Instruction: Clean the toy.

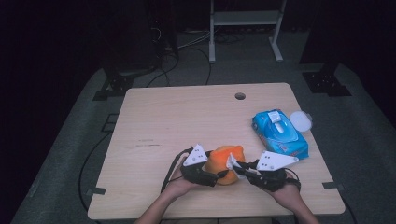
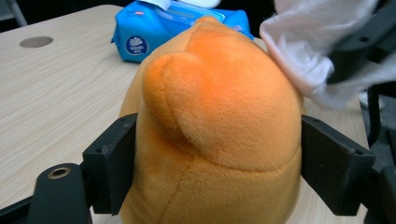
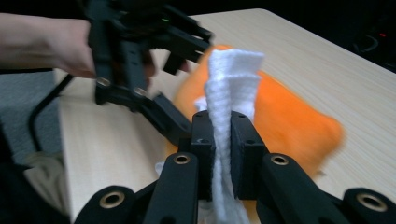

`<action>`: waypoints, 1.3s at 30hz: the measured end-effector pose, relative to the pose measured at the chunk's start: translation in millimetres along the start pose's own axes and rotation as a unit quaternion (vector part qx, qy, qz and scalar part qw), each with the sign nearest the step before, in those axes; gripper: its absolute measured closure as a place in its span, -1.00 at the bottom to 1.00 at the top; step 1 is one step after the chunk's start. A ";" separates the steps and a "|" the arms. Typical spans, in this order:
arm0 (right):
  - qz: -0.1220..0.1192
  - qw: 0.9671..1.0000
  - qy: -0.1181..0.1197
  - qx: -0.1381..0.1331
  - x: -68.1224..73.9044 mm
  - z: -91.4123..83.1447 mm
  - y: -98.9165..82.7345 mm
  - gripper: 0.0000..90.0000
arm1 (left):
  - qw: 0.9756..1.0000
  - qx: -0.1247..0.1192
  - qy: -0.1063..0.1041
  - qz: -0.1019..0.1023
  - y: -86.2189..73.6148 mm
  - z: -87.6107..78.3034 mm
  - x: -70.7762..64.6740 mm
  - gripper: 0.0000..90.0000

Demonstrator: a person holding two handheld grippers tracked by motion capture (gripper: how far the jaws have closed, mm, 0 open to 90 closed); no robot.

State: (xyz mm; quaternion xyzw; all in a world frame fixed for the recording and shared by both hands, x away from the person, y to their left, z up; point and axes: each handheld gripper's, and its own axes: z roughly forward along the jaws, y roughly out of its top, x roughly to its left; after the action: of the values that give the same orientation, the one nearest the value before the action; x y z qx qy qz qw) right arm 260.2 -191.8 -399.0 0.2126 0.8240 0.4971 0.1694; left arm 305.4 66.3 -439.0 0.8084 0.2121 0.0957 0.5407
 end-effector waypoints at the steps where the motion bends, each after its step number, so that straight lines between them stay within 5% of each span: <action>1: 0.005 1.000 -0.015 0.002 -4.6 -1.3 -2.6 0.79 | 1.000 -0.001 -0.002 -0.004 -0.1 -0.2 1.7 -0.58; 5: 0.033 0.999 -0.036 0.010 -22.4 -6.7 -14.3 0.79 | 1.000 -0.006 -0.003 -0.015 -0.1 1.0 2.1 -0.60; 9: 0.025 1.000 -0.018 0.007 -13.8 -5.6 -11.1 0.79 | 1.000 -0.005 -0.004 -0.015 -0.4 1.8 1.5 -0.59; 13: 0.003 1.000 -0.026 0.011 -4.5 -2.2 -4.2 0.79 | 1.000 0.001 -0.015 0.002 -1.9 -1.1 1.7 -0.58; 20: 0.051 0.996 -0.078 0.010 -32.0 -10.5 -18.2 0.79 | 0.997 0.009 -0.047 0.052 -4.6 -2.3 -4.5 -0.60; 24: 0.063 0.996 -0.062 0.013 -34.6 -10.1 -21.8 0.79 | 0.998 0.010 -0.037 0.053 -4.6 -1.7 -4.9 -0.59; 30: 0.044 0.999 0.010 -0.019 -13.7 -9.9 -6.9 0.79 | 0.999 0.002 -0.018 0.028 -4.3 2.5 -5.1 -0.58; 33: 0.019 1.000 -0.013 -0.008 -8.1 -5.7 -1.7 0.78 | 0.999 0.008 -0.021 0.039 -3.6 2.2 -7.9 -0.58; 38: 0.056 0.997 -0.058 0.000 -31.6 -10.8 -17.5 0.78 | 0.996 0.000 -0.076 0.052 -4.7 -1.3 -9.7 -0.59; 39: 0.062 0.996 -0.060 0.003 -33.5 -12.0 -19.9 0.78 | 0.996 0.001 -0.066 0.060 -4.5 0.2 -11.6 -0.59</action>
State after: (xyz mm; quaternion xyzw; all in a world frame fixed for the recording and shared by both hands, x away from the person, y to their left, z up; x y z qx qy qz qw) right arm 279.2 -226.5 -409.1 0.2933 0.7992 0.4902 0.1869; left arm 294.0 62.5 -442.3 0.8250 0.1270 0.0743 0.5457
